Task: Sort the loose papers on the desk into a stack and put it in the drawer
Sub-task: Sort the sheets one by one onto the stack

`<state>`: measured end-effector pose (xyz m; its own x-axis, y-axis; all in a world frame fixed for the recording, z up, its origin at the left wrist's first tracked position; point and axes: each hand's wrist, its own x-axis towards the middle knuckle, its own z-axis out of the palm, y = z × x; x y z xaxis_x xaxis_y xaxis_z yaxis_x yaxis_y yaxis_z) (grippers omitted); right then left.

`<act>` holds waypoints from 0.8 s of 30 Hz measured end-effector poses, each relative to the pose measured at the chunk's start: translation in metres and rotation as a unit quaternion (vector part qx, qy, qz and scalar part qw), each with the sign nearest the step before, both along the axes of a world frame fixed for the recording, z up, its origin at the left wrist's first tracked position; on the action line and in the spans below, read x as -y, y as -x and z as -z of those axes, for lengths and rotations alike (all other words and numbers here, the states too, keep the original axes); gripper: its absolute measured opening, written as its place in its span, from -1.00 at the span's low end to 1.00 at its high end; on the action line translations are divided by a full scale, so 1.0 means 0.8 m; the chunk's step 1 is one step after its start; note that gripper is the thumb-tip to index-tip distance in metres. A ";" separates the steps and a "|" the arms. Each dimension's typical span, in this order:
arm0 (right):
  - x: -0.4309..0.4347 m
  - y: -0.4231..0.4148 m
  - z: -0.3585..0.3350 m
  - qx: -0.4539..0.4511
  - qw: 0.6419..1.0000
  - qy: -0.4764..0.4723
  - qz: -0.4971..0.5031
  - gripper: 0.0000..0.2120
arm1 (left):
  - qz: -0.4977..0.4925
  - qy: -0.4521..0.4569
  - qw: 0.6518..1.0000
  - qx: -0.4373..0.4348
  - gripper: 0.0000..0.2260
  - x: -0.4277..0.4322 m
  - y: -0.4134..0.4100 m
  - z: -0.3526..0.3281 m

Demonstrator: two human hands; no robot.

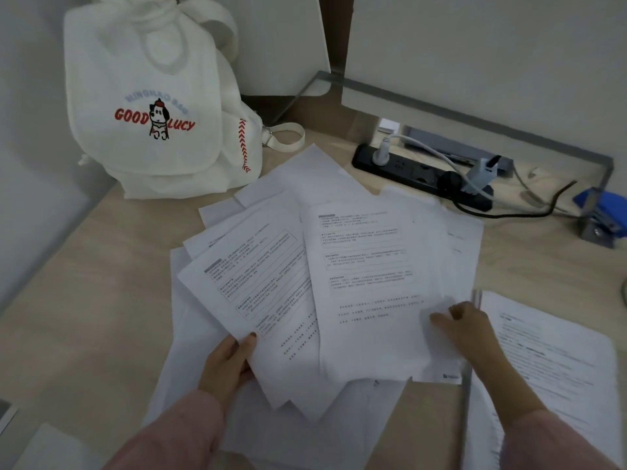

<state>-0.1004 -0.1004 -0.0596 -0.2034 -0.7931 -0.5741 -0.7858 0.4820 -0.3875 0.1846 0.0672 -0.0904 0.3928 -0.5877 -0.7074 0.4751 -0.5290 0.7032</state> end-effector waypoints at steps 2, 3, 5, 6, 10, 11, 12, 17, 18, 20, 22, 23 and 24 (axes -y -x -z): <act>-0.006 -0.006 0.002 0.029 0.999 -0.010 0.033 -0.59 | 0.002 0.000 1.000 0.003 -0.81 0.000 0.000 0.001; -0.009 -0.009 0.003 0.036 0.998 -0.009 0.042 -0.54 | 0.005 -0.001 1.000 0.004 -0.82 0.000 0.001 0.001; -0.012 -0.013 0.002 0.045 0.998 0.011 0.049 -0.54 | 0.007 -0.002 1.000 0.003 -0.82 0.001 0.002 0.000; -0.013 -0.015 0.001 0.053 0.997 0.025 0.055 -0.55 | 0.006 -0.002 1.000 0.003 -0.83 0.001 0.002 -0.001; -0.020 -0.015 -0.010 0.083 0.992 0.055 0.082 -0.58 | 0.007 -0.002 1.000 0.005 -0.80 -0.001 0.002 -0.002; -0.023 -0.013 -0.015 0.097 0.990 0.061 0.086 -0.61 | 0.007 -0.003 1.000 0.003 -0.80 -0.002 0.002 -0.003; -0.027 -0.012 -0.020 0.120 0.987 0.066 0.087 -0.67 | 0.007 -0.002 1.000 0.000 -0.79 -0.002 0.002 -0.005; -0.044 -0.004 -0.059 0.266 0.957 0.062 0.102 -0.87 | 0.028 -0.011 1.000 -0.007 -0.81 -0.004 0.000 -0.015; -0.047 -0.003 -0.064 0.282 0.953 0.052 0.097 -0.87 | 0.043 -0.014 0.999 -0.004 -0.82 -0.004 -0.001 -0.016; -0.051 0.000 -0.068 0.292 0.953 0.028 0.074 -0.88 | 0.069 -0.023 0.997 0.008 -0.86 -0.004 -0.003 -0.019; -0.055 -0.003 -0.067 0.282 0.959 0.006 0.043 -0.88 | 0.089 -0.034 0.995 0.016 -0.85 -0.005 -0.005 -0.021; -0.057 -0.008 -0.065 0.269 0.963 -0.001 0.026 -0.88 | 0.099 -0.041 0.994 0.017 -0.85 -0.005 -0.006 -0.021; -0.060 -0.015 -0.061 0.257 0.966 -0.004 0.007 -0.87 | 0.100 -0.049 0.994 0.013 -0.86 -0.006 -0.006 -0.020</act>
<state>-0.0883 -0.0520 -0.0109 0.0987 -0.7871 -0.6089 -0.4843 0.4965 -0.7203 0.1893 0.0720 -0.0742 0.2948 -0.5851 -0.7555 0.3355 -0.6769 0.6552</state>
